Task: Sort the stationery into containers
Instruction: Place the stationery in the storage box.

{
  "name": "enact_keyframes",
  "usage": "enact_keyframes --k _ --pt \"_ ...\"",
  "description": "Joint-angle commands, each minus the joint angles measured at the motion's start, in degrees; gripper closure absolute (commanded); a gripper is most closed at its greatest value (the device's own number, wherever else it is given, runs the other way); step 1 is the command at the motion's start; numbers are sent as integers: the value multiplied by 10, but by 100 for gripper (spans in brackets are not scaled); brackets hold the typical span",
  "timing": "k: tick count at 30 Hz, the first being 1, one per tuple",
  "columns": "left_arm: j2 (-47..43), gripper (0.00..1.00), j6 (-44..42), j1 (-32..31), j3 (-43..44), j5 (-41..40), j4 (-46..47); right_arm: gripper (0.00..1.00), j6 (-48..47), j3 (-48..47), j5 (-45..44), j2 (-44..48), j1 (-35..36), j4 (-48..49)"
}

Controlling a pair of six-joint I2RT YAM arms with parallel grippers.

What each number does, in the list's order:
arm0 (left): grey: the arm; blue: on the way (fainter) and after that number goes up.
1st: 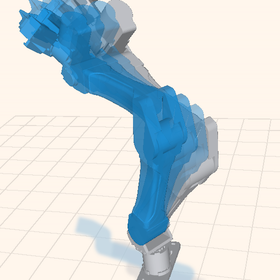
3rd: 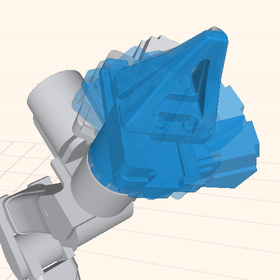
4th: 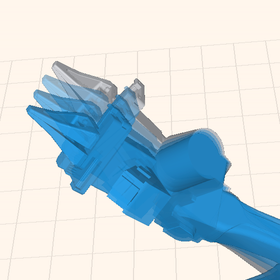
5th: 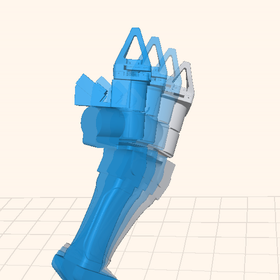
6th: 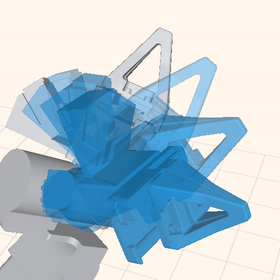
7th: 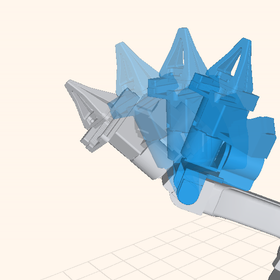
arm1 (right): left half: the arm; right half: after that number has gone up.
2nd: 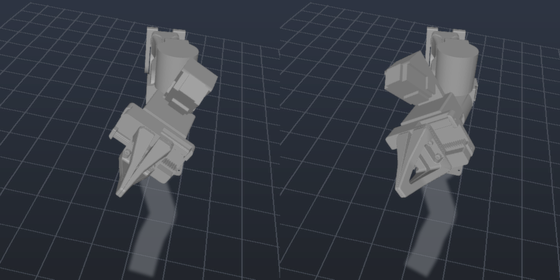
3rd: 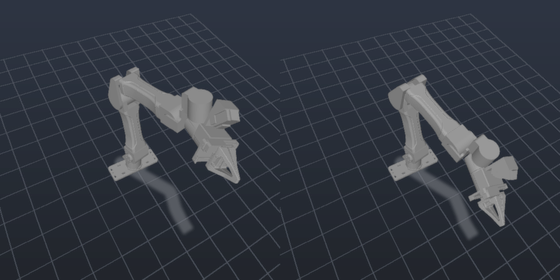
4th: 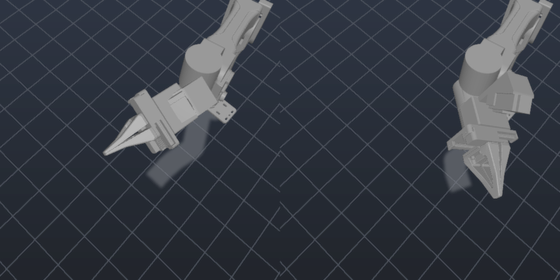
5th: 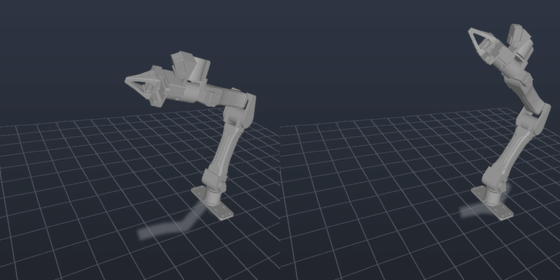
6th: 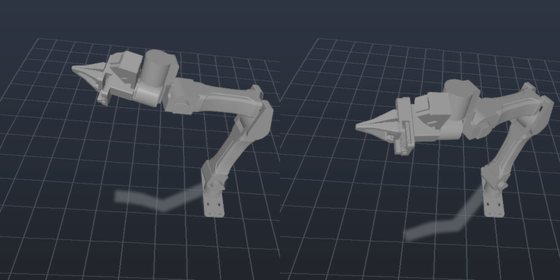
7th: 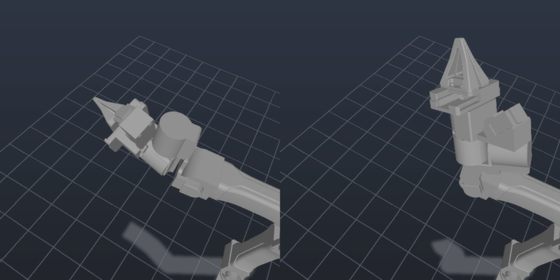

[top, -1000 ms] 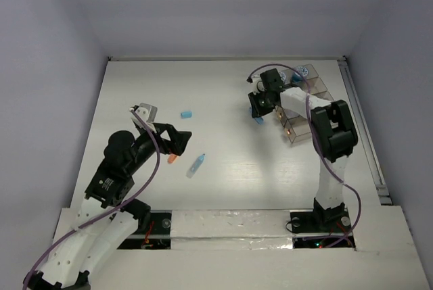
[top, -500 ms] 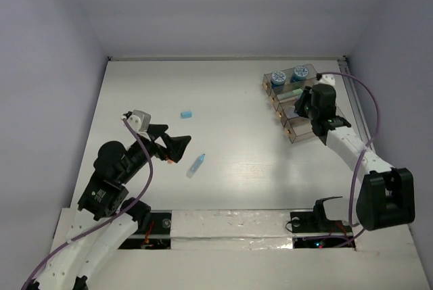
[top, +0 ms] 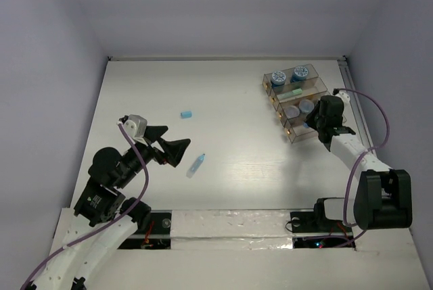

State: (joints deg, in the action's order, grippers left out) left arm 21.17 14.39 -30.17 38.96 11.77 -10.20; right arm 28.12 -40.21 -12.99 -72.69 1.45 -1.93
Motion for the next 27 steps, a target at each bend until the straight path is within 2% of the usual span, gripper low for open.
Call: enact_keyframes --k 1,4,6,10,18,21,25,26,27 --pt "-6 1 -3 -3 -2 -2 22 82 28 1 -3 -6 -5 35" --pt "-5 1 -4 -3 -2 -2 21 74 30 4 -7 -9 -5 31" --pt "-4 1 -4 -3 -2 -2 21 72 32 8 -12 -9 -5 26" --pt "-5 1 -4 -3 -2 -2 22 56 33 15 -17 -4 -5 21" --pt "-4 1 -4 -3 -1 -2 22 49 19 11 -2 33 -5 2" --pt "-2 1 -4 -3 -2 -2 22 48 -9 5 53 70 -5 10" --pt "2 1 -4 -3 1 -10 20 43 -19 -29 125 80 48 -8" --pt "2 1 -3 -3 1 -12 18 42 -20 -46 126 75 71 -11" --pt "3 1 -4 -3 1 -14 18 41 -22 -56 126 68 128 -14"
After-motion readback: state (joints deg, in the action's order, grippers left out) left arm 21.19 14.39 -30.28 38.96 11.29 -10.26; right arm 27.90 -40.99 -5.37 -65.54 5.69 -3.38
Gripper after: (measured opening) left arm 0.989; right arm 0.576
